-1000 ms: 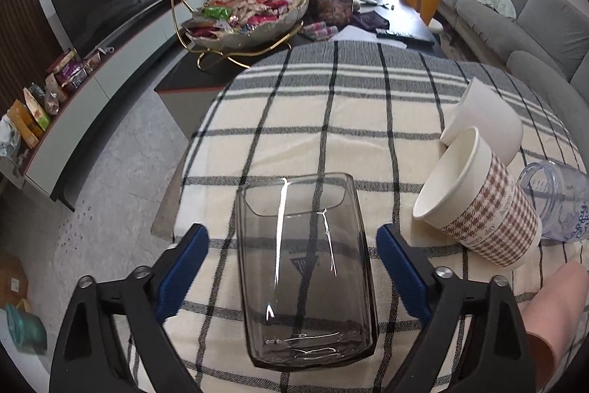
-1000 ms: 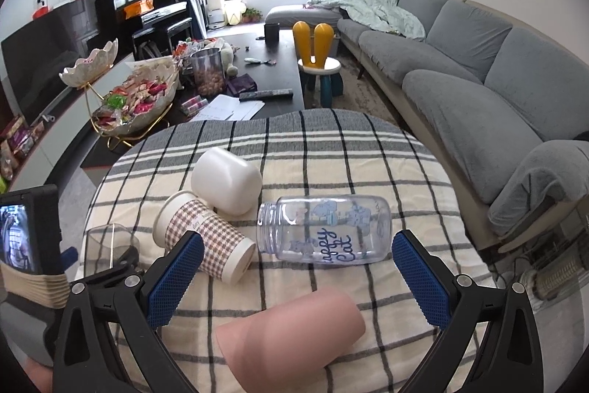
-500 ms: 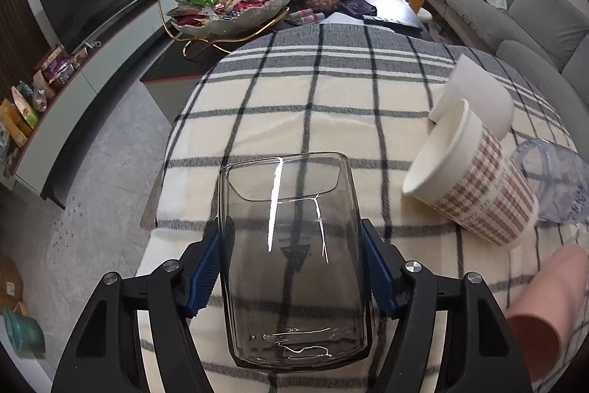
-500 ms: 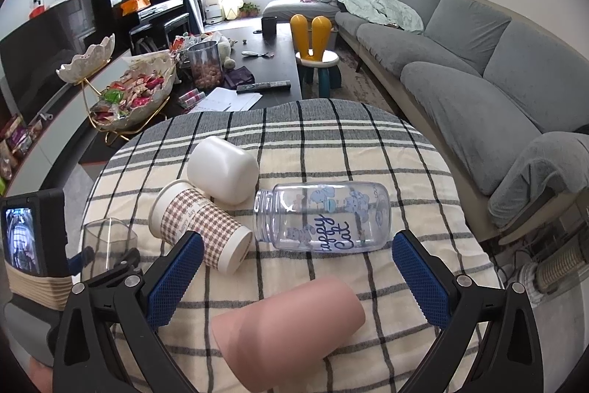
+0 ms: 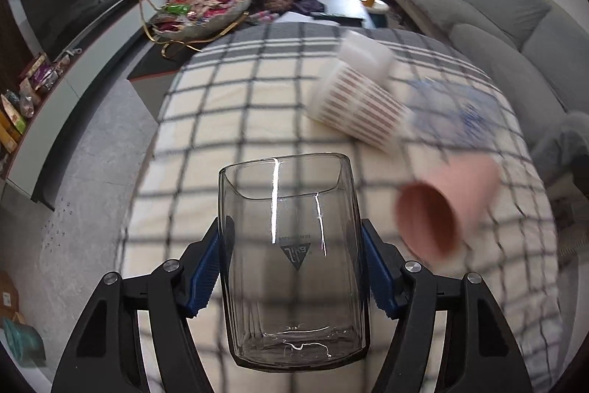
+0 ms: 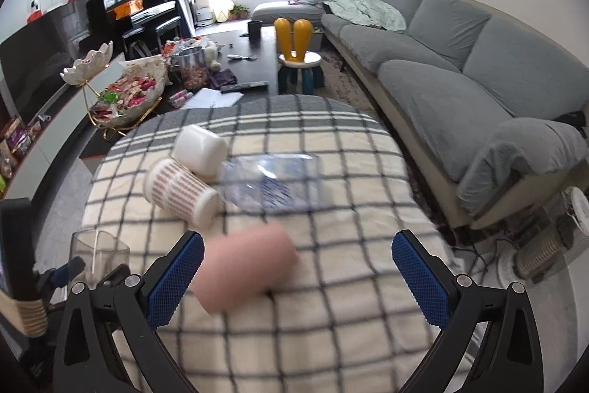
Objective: Flip cup upside down
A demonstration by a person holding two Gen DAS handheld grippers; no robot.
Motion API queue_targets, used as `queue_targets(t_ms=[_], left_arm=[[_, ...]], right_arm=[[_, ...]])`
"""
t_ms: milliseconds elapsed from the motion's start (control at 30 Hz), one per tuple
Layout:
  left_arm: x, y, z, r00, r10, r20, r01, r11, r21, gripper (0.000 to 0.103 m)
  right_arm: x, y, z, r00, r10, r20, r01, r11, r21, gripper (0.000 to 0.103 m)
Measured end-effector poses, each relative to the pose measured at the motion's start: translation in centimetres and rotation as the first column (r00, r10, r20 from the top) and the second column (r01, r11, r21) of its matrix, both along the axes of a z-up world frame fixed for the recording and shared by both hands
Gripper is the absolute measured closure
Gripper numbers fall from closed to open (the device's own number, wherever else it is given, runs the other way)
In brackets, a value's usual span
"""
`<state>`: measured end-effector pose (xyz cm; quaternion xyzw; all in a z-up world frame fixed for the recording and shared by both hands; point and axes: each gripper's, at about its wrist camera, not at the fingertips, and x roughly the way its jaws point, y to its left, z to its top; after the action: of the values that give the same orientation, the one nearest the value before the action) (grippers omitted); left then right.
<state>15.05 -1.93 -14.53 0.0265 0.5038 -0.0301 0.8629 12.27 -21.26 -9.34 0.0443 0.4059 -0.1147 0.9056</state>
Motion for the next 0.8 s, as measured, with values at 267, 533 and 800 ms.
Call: queue_targets(t_ms=[267, 533, 800], left_arm=[[-5.0, -6.7, -0.3, 0.999, -0.05, 0.0, 0.05, 0.998, -0.028, 0.036], [-6.2, -13.3, -1.6, 0.989, -0.139, 0.045, 0.14, 0.99, -0.003, 0.037], [-6.2, -15.4, -1.7, 0.983, -0.157, 0.094, 0.152, 0.987, 0.057, 0.037]], right_arm=[[-6.3, -6.6, 0.3, 0.996, -0.089, -0.013, 0.088, 0.995, -0.047, 0.0], [-9.8, -12.4, -0.8, 0.983, -0.182, -0.018, 0.181, 0.983, -0.041, 0.0], [-11.0, -14.6, -1.4, 0.975, -0.224, -0.008, 0.224, 0.975, 0.001, 0.0]])
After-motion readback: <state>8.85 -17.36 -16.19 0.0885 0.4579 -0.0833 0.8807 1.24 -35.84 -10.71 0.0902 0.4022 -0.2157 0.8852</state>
